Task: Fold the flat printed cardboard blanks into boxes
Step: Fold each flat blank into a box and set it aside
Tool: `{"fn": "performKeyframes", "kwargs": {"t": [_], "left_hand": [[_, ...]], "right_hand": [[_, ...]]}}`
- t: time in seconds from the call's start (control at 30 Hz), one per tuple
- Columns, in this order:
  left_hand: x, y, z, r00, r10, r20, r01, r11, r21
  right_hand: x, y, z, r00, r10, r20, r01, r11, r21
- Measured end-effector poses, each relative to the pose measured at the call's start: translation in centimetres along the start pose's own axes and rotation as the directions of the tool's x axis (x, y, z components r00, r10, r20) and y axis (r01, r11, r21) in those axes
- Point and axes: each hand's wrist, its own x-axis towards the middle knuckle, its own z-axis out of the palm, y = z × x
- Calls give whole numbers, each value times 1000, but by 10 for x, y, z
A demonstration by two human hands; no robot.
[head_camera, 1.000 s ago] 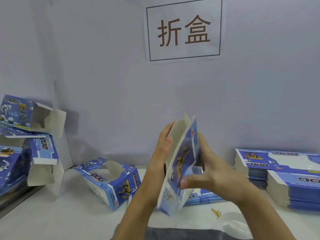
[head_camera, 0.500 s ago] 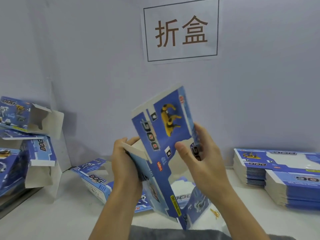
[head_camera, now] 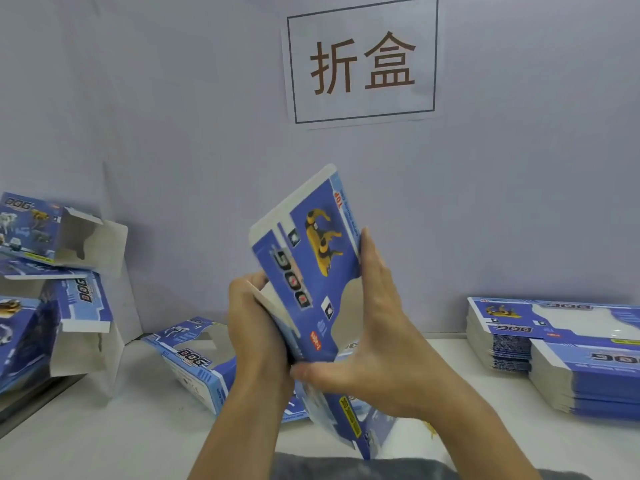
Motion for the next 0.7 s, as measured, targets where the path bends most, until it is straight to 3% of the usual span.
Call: {"fn": "performKeyframes", "kwargs": {"t": [0.1,0.23,0.3,0.37,0.4,0.5,0.6,0.7], "left_hand": [[6,12,-5,997,-20,68,17,999,48],[8,21,-8,949,-77,306,-50,921,387],[4,13,-16,870,-183,459,-122,821,557],[-4,2,-19,746,-326,580,-106,802,588],[-8,-2,-20,723,-344,599,-89,814,574],[-8,-8,-14,761,-314,568,-71,830,554],[-6,-10,-14,792,-250,557,-103,845,525],[-7,-22,-11,872,-145,467,-138,843,520]], "right_hand": [[4,9,-7,989,22,-144,-14,999,51],[7,24,-44,956,108,-274,16,911,413],[7,30,-58,960,125,-250,56,791,609],[5,35,-64,978,152,-144,5,669,743],[3,36,-64,985,147,-89,-21,616,787],[-5,34,-58,993,113,24,-81,536,840],[3,34,-46,982,191,-4,-96,508,856],[11,39,-33,888,406,-215,-149,697,701]]}}
